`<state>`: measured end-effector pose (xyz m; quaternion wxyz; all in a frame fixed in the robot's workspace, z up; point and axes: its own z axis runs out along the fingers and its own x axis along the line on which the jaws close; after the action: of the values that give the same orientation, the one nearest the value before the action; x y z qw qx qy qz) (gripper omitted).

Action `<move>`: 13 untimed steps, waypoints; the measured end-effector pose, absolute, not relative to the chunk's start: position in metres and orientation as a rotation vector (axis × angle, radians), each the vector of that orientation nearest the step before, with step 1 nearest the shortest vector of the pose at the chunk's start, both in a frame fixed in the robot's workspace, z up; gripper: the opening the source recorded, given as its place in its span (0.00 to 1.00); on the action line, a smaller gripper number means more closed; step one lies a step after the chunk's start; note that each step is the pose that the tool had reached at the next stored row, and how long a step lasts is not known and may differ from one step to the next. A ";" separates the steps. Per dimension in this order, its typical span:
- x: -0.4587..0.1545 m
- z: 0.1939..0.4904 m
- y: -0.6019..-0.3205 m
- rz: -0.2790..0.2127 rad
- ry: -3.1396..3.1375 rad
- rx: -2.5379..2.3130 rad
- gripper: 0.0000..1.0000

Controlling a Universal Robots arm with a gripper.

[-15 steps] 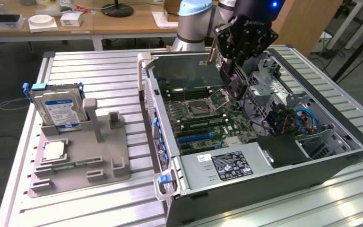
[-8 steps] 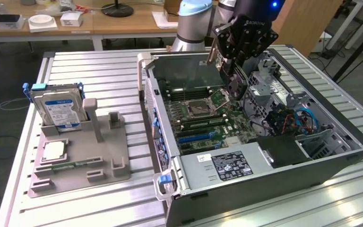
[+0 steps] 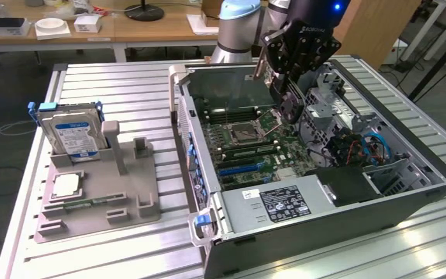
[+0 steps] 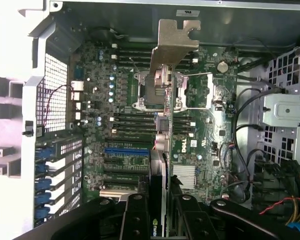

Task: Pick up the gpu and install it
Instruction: 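Insert the gpu into the slot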

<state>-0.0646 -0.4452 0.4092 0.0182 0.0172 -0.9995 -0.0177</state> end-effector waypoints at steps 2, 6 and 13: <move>-0.065 0.409 -0.445 -0.054 -3.103 0.081 0.26; -0.064 0.409 -0.445 -0.053 -3.100 0.150 0.26; -0.064 0.408 -0.445 -0.051 -3.090 0.276 0.26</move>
<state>-0.0639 -0.4452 0.4085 0.0194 0.0891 -0.9957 -0.0164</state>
